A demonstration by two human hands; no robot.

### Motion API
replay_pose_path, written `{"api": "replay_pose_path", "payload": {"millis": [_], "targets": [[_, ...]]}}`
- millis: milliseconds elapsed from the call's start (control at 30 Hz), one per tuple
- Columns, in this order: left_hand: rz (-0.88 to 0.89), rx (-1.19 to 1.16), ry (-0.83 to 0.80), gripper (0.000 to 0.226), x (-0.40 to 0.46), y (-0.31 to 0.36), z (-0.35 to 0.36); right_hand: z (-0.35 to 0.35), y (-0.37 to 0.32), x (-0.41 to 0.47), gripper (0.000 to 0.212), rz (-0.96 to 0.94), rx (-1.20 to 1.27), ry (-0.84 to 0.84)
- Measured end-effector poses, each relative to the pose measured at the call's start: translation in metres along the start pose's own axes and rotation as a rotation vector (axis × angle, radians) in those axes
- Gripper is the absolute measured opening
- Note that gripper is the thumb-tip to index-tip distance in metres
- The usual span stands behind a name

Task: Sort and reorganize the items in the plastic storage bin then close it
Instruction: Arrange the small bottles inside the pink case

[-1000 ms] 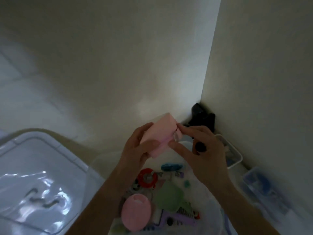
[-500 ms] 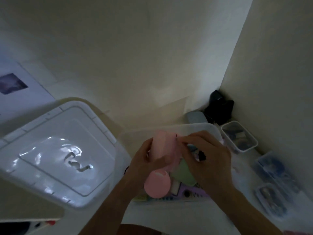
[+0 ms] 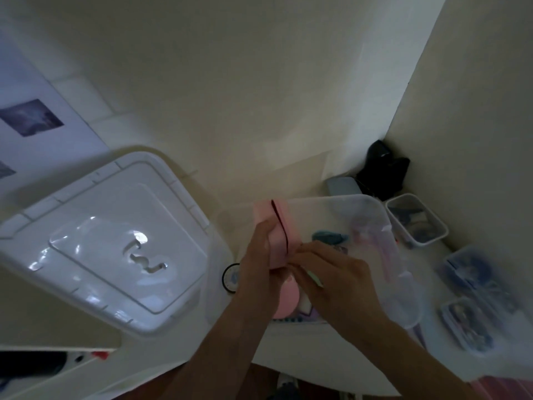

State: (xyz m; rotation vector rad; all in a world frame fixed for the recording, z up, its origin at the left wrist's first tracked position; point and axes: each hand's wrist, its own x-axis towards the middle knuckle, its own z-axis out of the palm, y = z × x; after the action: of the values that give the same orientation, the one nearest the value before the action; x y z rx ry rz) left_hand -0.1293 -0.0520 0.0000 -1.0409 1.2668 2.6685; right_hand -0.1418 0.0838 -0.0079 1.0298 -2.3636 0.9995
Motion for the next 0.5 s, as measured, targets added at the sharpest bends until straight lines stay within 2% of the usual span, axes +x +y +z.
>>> {"api": "replay_pose_path", "payload": {"millis": [100,233,267,333,400,500], "targets": [[-0.062,-0.056,-0.071,0.045,-0.003,0.008,0.009,0.005,0.009,-0.011,0.009,-0.076,-0.123,-0.061],[-0.067,-0.066,-0.172,0.058,-0.001,0.007,0.012,0.002,0.017,-0.017,0.006,-0.087,-0.12,-0.113],[-0.065,-0.074,-0.181,0.06,-0.001,0.005,0.011,-0.001,0.015,-0.016,0.007,-0.031,-0.101,-0.125],[-0.04,-0.092,-0.184,0.066,0.0,-0.001,0.007,-0.013,0.002,-0.009,0.031,0.237,0.02,-0.091],[-0.013,-0.104,-0.221,0.068,-0.002,-0.006,0.006,-0.024,-0.007,0.005,0.052,0.472,0.164,0.024],[-0.034,-0.112,-0.247,0.055,-0.008,-0.014,0.01,-0.032,-0.007,0.03,0.066,0.54,0.152,0.014]]}}
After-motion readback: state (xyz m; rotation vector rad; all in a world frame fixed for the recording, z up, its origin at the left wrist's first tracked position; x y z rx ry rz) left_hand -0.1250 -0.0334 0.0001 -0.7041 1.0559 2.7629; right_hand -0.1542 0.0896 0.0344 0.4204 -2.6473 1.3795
